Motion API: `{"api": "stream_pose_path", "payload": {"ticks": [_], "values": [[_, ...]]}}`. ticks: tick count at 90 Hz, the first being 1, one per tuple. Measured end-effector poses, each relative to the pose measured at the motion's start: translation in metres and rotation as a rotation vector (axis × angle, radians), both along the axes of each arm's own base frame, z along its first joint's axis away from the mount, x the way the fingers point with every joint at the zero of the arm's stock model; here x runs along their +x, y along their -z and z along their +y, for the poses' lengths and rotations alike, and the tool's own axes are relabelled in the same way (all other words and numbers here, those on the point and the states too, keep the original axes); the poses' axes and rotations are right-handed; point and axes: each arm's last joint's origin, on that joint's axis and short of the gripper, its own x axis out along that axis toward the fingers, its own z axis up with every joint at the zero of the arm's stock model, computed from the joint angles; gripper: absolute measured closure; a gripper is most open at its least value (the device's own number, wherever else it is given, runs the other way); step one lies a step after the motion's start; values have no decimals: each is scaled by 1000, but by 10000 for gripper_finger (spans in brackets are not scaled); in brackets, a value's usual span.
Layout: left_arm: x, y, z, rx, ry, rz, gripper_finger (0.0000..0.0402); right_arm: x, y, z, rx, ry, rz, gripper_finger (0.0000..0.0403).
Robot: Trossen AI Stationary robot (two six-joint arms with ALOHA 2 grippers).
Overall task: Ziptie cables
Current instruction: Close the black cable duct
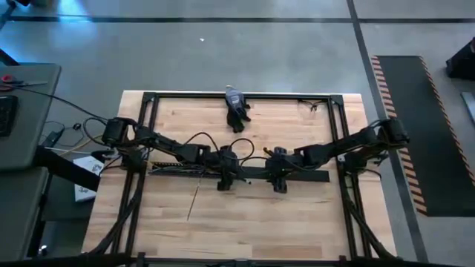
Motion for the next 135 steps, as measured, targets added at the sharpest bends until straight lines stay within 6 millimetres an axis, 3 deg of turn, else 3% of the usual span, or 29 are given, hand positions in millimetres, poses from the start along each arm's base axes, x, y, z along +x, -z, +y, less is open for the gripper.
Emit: {"api": "stream_pose_path", "payload": {"ticks": [19, 40, 52, 64, 85, 108, 135], "values": [[-1, 1, 0, 6, -3, 10, 193, -13, -28, -4, -56, 40, 81, 118], [-1, 1, 0, 8, -4, 14, 193, -66, -52, -11, -5, 249, 327, 158], [-1, 1, 0, 9, -5, 14, 193, -91, -49, -12, 72, 441, 511, 202], [-1, 1, 0, 16, -2, 16, 193, -106, -40, -8, 96, 563, 653, 272], [-1, 2, 0, 20, -1, 18, 193, -122, -22, -1, 175, 717, 786, 394], [-2, 2, 0, 26, 5, 20, 193, -124, -24, 0, 151, 829, 784, 401], [-7, 5, -3, 63, -18, 82, 194, -115, -7, 0, 68, 863, 871, 403]]}}
